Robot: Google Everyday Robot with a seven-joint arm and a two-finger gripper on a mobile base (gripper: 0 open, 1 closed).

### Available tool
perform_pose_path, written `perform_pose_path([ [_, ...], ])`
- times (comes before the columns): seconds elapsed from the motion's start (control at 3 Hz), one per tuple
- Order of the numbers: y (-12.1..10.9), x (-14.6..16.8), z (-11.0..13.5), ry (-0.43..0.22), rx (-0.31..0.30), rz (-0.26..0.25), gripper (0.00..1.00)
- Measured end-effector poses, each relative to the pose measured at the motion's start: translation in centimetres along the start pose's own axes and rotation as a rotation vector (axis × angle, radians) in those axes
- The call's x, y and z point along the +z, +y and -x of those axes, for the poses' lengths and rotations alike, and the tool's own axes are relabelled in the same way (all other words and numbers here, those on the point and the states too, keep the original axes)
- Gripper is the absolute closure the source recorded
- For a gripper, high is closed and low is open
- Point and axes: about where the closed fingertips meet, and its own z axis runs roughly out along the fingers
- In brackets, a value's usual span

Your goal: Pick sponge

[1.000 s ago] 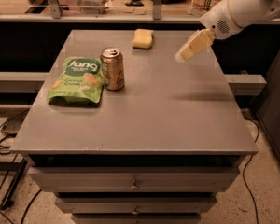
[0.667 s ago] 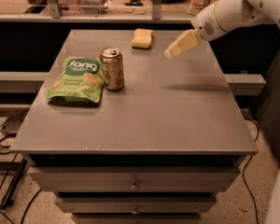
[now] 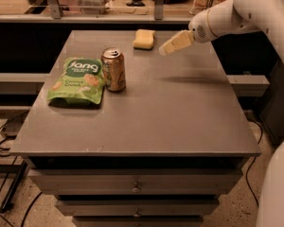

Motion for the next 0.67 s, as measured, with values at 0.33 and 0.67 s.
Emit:
perform_pose_path([
  [0.33,0.1,0.9,-0.3,0.005,0.028,0.010,0.00],
  [0.67,0.4,4.2,1.0,-0.049,0.046,0.028,0.00],
])
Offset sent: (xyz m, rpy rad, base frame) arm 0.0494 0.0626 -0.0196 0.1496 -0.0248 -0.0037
